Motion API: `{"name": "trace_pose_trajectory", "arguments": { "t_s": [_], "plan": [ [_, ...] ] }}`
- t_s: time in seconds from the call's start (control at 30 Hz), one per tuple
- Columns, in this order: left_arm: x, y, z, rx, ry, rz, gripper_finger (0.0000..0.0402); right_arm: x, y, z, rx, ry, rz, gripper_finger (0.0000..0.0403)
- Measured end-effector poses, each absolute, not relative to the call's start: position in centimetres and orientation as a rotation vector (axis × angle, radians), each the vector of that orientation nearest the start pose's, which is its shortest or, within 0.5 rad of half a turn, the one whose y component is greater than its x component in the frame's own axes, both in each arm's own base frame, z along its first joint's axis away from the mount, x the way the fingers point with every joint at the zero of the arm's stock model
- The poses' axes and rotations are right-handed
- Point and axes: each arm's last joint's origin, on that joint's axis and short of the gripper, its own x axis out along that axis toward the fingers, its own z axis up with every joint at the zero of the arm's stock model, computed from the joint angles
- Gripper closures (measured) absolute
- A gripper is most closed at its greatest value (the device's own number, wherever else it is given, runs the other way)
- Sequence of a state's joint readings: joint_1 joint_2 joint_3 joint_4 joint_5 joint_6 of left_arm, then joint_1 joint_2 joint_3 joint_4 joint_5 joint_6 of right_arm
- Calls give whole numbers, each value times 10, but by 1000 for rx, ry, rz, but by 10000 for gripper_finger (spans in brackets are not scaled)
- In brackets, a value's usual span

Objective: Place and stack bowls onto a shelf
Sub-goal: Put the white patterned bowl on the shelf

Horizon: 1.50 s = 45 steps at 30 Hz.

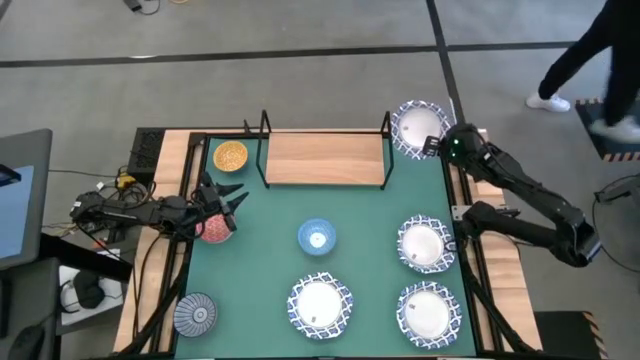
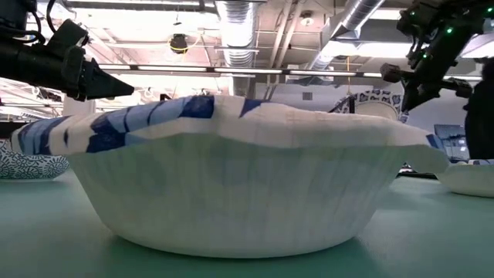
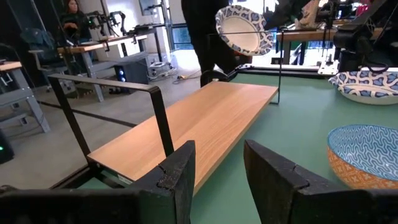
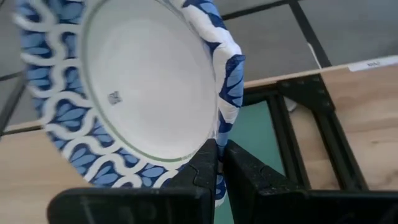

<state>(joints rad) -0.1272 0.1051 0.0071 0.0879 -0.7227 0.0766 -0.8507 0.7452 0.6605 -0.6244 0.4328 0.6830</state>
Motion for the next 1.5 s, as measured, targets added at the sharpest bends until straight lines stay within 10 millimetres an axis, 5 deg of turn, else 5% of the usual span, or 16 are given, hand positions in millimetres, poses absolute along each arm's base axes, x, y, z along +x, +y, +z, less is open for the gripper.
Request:
{"name": "trace_pose_trajectory", "arguments": {
  "t_s": [0.5, 0.7, 0.9, 1.27, 1.5],
  "plan": [
    [98, 7, 166, 39, 21, 593, 276, 104, -96, 235, 677, 342, -1436, 354],
    [98, 7, 166, 45, 24, 619, 276, 109, -96, 272, 498, 89, -1449, 354],
    [98, 7, 166, 85, 37, 615, 276, 131, -96, 305, 501, -168, -1171, 353],
    [98, 7, 166, 91, 39, 611, 276, 205, -107, 250, 616, 126, -989, 353],
    [98, 7, 166, 92, 39, 611, 276, 237, -120, 246, 564, 218, -991, 353]
  ]
}}
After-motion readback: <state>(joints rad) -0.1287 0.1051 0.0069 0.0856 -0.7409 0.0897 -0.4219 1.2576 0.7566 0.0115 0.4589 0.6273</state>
